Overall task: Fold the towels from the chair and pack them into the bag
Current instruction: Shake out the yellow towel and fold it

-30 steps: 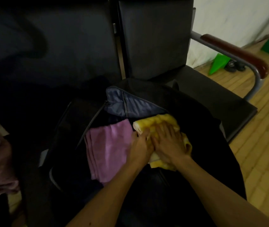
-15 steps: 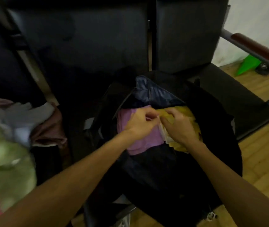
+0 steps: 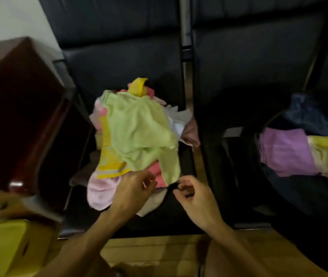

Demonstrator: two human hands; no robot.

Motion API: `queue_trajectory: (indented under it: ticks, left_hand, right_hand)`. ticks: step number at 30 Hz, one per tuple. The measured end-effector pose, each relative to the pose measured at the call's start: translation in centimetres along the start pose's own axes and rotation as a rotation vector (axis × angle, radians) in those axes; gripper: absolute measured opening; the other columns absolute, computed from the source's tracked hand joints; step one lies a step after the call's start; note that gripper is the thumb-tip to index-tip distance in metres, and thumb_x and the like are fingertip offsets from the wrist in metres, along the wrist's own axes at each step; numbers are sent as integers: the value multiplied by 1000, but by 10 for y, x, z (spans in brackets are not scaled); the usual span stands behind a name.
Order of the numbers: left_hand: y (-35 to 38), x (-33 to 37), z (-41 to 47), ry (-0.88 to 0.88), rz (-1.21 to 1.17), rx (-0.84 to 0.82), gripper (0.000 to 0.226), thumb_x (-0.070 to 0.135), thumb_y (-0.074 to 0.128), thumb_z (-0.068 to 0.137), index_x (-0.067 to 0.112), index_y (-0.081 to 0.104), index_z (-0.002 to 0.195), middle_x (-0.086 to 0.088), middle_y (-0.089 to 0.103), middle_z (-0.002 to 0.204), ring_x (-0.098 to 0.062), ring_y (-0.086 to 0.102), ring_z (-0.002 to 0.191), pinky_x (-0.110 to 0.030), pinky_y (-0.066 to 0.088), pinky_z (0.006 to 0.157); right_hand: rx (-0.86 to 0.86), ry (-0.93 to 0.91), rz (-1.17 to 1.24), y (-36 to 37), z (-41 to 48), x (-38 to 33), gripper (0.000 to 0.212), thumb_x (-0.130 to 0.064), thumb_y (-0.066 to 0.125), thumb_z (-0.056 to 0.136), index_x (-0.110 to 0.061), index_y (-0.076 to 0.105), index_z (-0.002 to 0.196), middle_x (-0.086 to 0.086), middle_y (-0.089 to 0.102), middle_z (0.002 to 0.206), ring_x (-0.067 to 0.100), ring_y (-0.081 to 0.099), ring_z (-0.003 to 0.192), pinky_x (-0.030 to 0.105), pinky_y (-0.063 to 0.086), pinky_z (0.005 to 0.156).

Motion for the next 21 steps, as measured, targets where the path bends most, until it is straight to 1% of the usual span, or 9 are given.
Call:
queue_trajectory:
  ticks: [2, 5, 9, 12, 13, 15, 17, 18, 21]
  left_hand:
    - [6, -32, -1, -39, 43, -16, 5, 25, 72, 81, 20, 70, 80, 3, 70, 74, -20, 66, 71, -35, 49, 61]
    - [4, -53, 15, -54, 56, 25, 12, 23, 75, 81, 18, 72, 91, -3, 70, 82, -29, 68, 77, -37, 51, 62]
    - [-10, -53, 58, 0, 97, 80, 23, 23, 69, 87, 14, 69, 109, -10, 66, 97, -36, 66, 89, -41, 51, 65]
    - [3, -51, 76, 87, 191, -19, 28, 28, 70, 86, 17, 67, 112, -9, 65, 106, -34, 64, 98, -41, 52, 70]
    - [8, -47, 76, 141, 236, -54, 26, 30, 72, 84, 17, 69, 107, -8, 65, 106, -33, 64, 97, -40, 53, 67]
    - [20, -39, 71, 261, 308, -112, 25, 32, 82, 73, 15, 71, 88, -7, 65, 95, -32, 65, 86, -38, 51, 52]
    - [34, -42, 70, 287, 352, -163, 26, 34, 82, 74, 15, 71, 88, -7, 63, 96, -31, 63, 89, -36, 50, 53]
    - [36, -43, 71, 297, 374, -142, 24, 33, 81, 75, 15, 71, 87, -7, 63, 95, -31, 63, 88, -35, 50, 53]
    - [34, -43, 75, 304, 414, -90, 26, 24, 92, 58, 16, 68, 65, -5, 61, 71, -29, 62, 64, -30, 45, 42]
  right_hand:
    - [-21, 44, -53, 24, 6, 4, 21, -28, 72, 87, -23, 64, 106, -15, 65, 88, -2, 63, 78, 9, 45, 68]
    - [36, 94, -120, 38, 31, -1, 22, -33, 70, 88, -21, 65, 106, -13, 66, 92, 2, 62, 78, 22, 47, 70]
    - [110, 132, -249, 50, 79, -20, 29, -34, 69, 87, -17, 65, 110, -3, 70, 106, 18, 66, 94, 32, 51, 77]
    - [70, 156, -489, 68, 102, -22, 28, -30, 65, 87, -17, 60, 112, 3, 64, 112, 28, 62, 103, 36, 50, 79]
    - [39, 181, -579, 74, 105, -16, 30, -28, 64, 87, -16, 58, 114, 5, 61, 116, 30, 60, 107, 36, 48, 79]
    - [8, 260, -682, 77, 106, 5, 33, -25, 63, 88, -14, 55, 118, 8, 58, 119, 32, 59, 111, 36, 48, 80]
    - [-14, 322, -721, 75, 106, 24, 26, -21, 58, 90, -11, 58, 114, 12, 61, 116, 35, 61, 108, 37, 49, 79]
    - [-32, 338, -729, 75, 106, 31, 23, -20, 55, 92, -10, 60, 112, 14, 63, 114, 36, 61, 106, 37, 49, 79]
    - [-1, 309, -637, 64, 104, 22, 20, -24, 52, 95, -11, 65, 101, 15, 65, 101, 38, 61, 96, 33, 42, 69]
Point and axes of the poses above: each hand's wrist, its own z-axis towards the middle knuckle, its own y-axis out of the palm, x = y × z, the point moved 10 cm from there along z, towards the middle knuckle
